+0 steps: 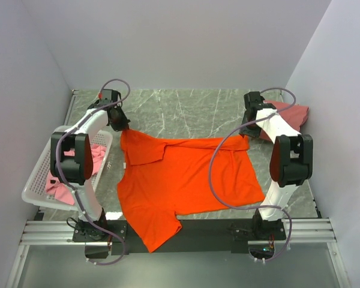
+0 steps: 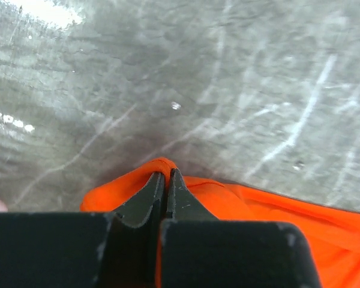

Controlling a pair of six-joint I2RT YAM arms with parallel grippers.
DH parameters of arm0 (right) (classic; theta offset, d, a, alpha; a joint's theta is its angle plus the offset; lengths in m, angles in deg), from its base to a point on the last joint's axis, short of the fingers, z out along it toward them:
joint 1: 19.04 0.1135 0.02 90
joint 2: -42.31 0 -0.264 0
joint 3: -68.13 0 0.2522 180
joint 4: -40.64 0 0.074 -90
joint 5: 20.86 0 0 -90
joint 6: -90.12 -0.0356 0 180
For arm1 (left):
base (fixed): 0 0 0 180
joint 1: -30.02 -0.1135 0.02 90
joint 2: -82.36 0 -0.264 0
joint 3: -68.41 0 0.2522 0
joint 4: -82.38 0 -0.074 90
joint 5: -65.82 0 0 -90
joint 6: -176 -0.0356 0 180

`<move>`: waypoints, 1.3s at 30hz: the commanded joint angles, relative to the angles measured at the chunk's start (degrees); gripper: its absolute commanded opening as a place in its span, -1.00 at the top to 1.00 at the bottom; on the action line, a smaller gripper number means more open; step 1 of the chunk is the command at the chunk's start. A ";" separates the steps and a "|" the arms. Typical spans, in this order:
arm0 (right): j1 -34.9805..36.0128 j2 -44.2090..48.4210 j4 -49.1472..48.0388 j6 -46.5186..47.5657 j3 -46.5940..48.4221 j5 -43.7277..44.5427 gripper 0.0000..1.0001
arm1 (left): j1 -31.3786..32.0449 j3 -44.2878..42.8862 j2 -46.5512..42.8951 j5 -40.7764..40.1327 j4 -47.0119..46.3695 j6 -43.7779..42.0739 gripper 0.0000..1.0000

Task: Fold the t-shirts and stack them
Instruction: Fold the tshirt

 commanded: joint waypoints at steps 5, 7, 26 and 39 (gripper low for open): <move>-0.39 -2.69 -1.23 -1.61 -0.49 -6.15 0.07 | -1.39 -3.69 3.98 -1.32 -2.42 -2.74 0.99; -0.39 -3.31 -1.68 -2.22 -1.19 -6.51 0.07 | -1.48 -3.95 4.24 -1.32 -2.69 -2.74 0.99; -3.02 -5.24 -5.37 -2.75 -5.24 -7.65 0.07 | -1.83 -7.47 3.10 -0.10 -0.67 -3.09 0.08; -3.11 -1.56 -5.28 -2.32 -6.99 -6.69 0.83 | -1.83 -4.74 6.00 0.79 -1.37 -1.42 0.08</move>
